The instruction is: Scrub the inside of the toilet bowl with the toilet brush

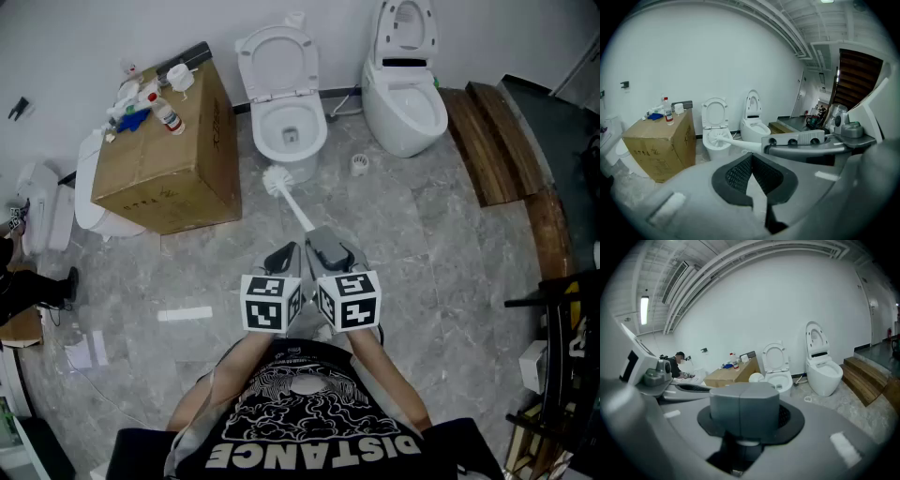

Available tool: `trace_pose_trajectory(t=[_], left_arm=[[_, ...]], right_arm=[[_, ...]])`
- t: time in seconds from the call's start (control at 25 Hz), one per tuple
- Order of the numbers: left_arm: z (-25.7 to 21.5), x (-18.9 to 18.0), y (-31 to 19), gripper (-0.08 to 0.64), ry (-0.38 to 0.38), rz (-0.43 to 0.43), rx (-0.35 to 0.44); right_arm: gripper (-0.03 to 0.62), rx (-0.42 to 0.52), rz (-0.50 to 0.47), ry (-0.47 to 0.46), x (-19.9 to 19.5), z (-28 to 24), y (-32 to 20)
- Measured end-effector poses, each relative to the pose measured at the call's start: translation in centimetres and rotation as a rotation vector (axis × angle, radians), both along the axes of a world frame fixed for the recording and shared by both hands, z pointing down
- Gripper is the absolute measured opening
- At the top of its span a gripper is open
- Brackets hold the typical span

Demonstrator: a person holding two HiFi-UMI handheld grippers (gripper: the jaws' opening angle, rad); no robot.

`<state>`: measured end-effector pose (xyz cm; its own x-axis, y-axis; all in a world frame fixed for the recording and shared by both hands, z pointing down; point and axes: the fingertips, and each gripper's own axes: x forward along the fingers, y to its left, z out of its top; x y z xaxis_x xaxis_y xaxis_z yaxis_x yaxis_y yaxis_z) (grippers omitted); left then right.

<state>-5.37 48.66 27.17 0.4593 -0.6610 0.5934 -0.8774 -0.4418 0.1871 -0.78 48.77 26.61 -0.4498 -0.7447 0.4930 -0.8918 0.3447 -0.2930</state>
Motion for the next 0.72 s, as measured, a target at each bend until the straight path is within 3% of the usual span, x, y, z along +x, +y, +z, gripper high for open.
trace_pose_trajectory(t=[0.4,0.72], left_arm=[[0.6,2.1,-0.6,-0.006,-0.049,0.010,0.006],[2.6,0.1,-6.8,-0.005,0.008,0.044,-0.035]], right_arm=[[0.150,-0.037,0.003,-0.040,2.1,1.2,-1.2],[0.150,-0.078,0.038,-0.003,0.1,2.9,-6.7]])
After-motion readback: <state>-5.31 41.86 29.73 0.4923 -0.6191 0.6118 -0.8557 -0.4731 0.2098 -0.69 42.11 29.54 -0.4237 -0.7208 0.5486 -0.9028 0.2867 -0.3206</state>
